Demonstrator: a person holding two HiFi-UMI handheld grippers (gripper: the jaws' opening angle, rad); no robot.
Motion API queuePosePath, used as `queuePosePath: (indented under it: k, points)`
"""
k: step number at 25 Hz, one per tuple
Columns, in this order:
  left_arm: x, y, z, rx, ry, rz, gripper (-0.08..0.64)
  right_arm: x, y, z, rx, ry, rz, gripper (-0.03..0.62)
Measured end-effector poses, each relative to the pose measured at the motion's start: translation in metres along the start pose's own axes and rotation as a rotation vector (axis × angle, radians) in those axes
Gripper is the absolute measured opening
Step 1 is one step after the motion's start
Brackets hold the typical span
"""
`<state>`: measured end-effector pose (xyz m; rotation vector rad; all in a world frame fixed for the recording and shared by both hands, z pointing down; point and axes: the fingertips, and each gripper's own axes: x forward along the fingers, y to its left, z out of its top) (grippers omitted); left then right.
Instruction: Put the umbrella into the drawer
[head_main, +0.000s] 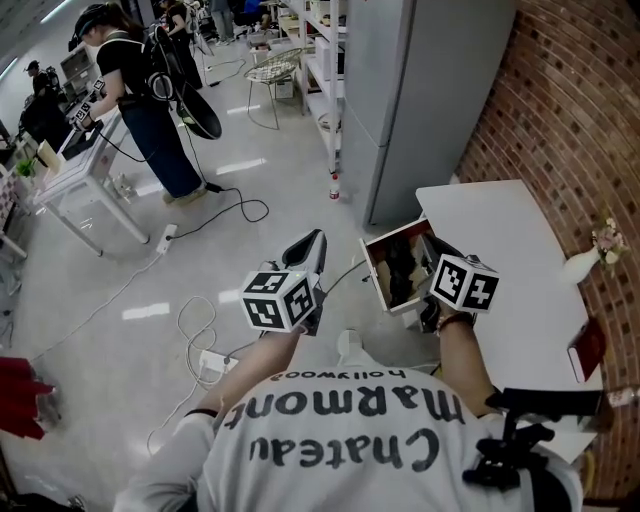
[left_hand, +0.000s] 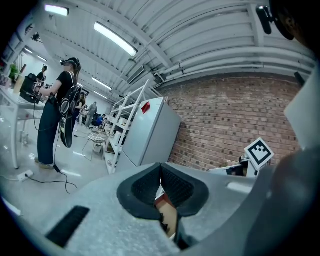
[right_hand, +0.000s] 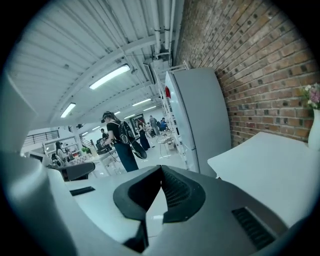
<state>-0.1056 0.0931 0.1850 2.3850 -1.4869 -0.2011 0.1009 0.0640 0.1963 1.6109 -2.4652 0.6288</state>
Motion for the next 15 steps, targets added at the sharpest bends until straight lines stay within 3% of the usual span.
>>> queuePosePath:
  k: [6,15]
  points:
    - [0.000,0.006,-0.002,-0.009,-0.001,0.006,0.015,0.004,-0.006,-0.011,-0.128,0.052,-0.073,0.014]
    - [0.004,0.024,0.001,-0.028,-0.029,0.039,0.015,0.016,-0.017,-0.015,-0.154,0.083,-0.105,0.014]
